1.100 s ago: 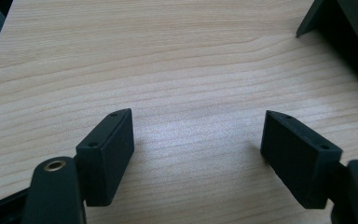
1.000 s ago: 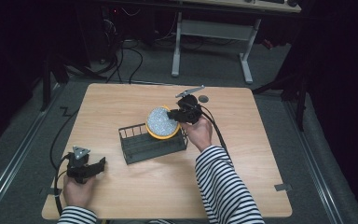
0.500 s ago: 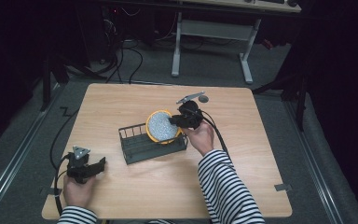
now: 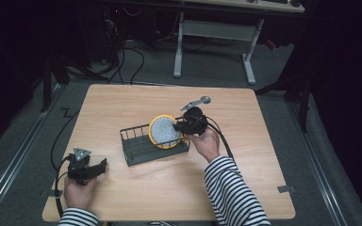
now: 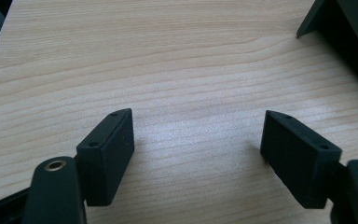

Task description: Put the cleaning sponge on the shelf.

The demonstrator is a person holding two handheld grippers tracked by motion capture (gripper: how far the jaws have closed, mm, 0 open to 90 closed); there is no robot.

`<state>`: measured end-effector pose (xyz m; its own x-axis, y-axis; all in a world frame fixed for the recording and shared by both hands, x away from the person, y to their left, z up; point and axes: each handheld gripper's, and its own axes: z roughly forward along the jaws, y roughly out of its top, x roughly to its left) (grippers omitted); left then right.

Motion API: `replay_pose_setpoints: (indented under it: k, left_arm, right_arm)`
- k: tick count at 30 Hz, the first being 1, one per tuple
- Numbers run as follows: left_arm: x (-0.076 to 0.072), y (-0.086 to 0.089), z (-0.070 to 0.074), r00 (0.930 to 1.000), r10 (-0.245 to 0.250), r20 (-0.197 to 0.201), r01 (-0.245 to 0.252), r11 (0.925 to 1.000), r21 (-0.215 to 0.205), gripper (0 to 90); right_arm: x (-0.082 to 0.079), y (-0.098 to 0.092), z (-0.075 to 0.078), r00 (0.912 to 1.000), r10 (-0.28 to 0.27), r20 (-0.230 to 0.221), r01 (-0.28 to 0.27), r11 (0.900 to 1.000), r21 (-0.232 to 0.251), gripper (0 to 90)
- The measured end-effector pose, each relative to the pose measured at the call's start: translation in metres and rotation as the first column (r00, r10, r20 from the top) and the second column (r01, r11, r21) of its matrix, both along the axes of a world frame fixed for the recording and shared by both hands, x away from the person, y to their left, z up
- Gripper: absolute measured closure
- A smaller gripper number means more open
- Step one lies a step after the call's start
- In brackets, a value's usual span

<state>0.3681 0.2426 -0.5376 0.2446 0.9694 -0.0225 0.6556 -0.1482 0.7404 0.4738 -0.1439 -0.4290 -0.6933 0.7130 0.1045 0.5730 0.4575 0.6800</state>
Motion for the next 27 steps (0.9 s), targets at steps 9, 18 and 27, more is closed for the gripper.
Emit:
replay_pose_setpoints:
  k: [9,18,27]
  left_arm:
    - [0.000,0.001,0.000,1.0000,0.001,0.000,-0.001,1.0000,-0.006,26.4]
    - [0.000,0.000,0.000,1.0000,0.001,0.000,-0.001,1.0000,-0.006,26.4]
    - [0.000,0.001,0.000,1.0000,0.001,0.000,-0.001,1.0000,-0.007,26.4]
  right_arm:
    - [-0.008,-0.016,0.009,0.9974,-0.045,0.056,0.044,0.999,0.022,55.3]
    - [-0.016,-0.046,0.020,0.9916,-0.106,0.074,0.103,0.994,0.044,53.7]
    - [-0.031,-0.077,0.023,0.9853,-0.145,0.091,0.140,0.989,0.053,52.8]
